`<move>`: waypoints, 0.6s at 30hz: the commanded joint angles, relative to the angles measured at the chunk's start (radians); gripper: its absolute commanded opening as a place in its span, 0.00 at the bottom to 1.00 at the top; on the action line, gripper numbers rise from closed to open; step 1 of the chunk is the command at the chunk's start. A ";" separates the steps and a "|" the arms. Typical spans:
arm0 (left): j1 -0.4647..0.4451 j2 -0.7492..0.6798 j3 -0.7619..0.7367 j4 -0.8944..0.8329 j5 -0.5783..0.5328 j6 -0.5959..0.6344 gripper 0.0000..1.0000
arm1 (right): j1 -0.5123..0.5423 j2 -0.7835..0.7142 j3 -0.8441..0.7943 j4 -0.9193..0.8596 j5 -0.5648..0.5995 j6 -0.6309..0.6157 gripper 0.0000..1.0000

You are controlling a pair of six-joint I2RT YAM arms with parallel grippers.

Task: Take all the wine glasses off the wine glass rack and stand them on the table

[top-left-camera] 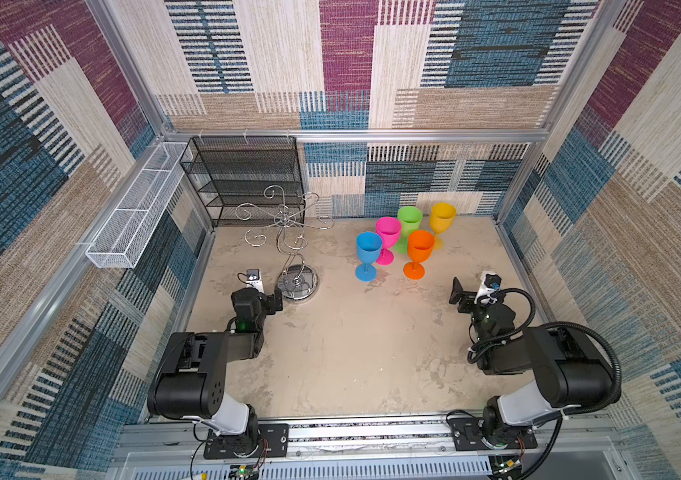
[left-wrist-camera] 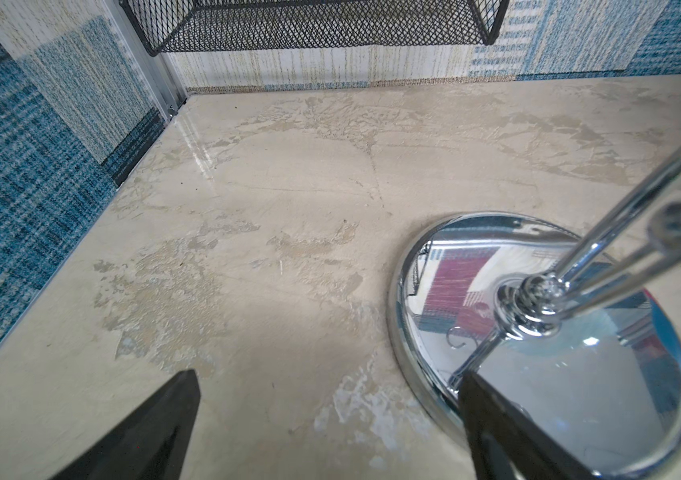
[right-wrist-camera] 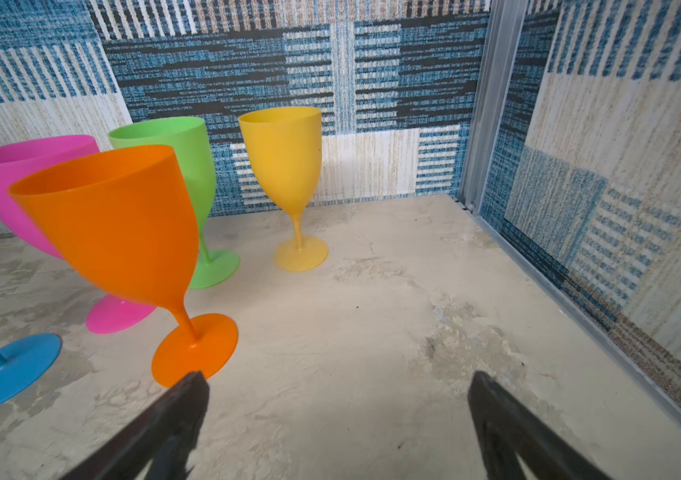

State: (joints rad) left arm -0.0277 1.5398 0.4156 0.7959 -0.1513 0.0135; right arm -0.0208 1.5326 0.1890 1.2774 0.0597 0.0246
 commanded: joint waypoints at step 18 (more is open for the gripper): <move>0.002 -0.002 -0.004 0.045 0.005 0.005 1.00 | 0.005 0.001 0.008 0.024 -0.003 -0.013 1.00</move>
State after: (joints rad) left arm -0.0265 1.5398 0.4129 0.7963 -0.1513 0.0135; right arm -0.0204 1.5314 0.1886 1.2808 0.0593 0.0216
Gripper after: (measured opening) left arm 0.994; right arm 0.996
